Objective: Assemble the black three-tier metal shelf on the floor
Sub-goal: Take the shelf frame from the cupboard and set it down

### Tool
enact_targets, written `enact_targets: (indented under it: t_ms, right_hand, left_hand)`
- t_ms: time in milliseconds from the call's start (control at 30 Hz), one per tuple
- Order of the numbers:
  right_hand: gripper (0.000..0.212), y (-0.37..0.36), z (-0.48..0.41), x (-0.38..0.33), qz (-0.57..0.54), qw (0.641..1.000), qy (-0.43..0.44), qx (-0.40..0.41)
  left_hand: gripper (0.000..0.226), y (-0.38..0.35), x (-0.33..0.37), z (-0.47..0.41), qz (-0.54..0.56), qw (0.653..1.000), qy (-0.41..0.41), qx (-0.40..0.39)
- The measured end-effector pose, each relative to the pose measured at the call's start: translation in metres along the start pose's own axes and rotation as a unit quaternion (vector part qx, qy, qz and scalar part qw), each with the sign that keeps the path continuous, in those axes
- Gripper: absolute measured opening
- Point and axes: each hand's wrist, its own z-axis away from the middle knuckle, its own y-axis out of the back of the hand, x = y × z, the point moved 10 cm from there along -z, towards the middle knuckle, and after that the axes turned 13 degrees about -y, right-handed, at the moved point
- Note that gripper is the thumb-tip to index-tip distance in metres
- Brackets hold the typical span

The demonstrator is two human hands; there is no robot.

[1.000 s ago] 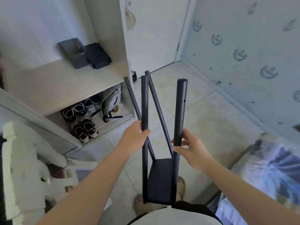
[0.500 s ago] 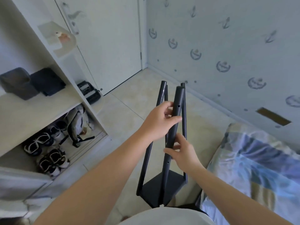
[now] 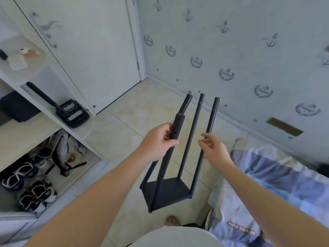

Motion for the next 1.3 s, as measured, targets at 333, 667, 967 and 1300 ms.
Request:
enact_targets:
  t_ms: [333,667,967,1300]
  right_hand:
    - [0.094,0.085,-0.096,0.021,-0.07,0.974,-0.166,0.134]
    - [0.048,0.059,-0.122,0.034,-0.194,0.951,-0.231,0.07]
    - [0.019,-0.02,-0.115,0.027,-0.034,0.965,-0.245,0.087]
    - [0.006,-0.126,-0.155,0.073,0.12,0.95,-0.278,0.08]
  left_hand:
    - [0.037,0.046,0.0,-0.004,0.021,0.999,-0.01,-0.04]
    - [0.041,0.101,-0.065,-0.013,0.043,0.994,0.02,-0.094]
    - [0.027,0.119,-0.214,-0.066,-0.026,0.989,0.11,-0.098]
    - [0.028,0.069,-0.388,-0.086,-0.109,0.965,0.219,-0.092]
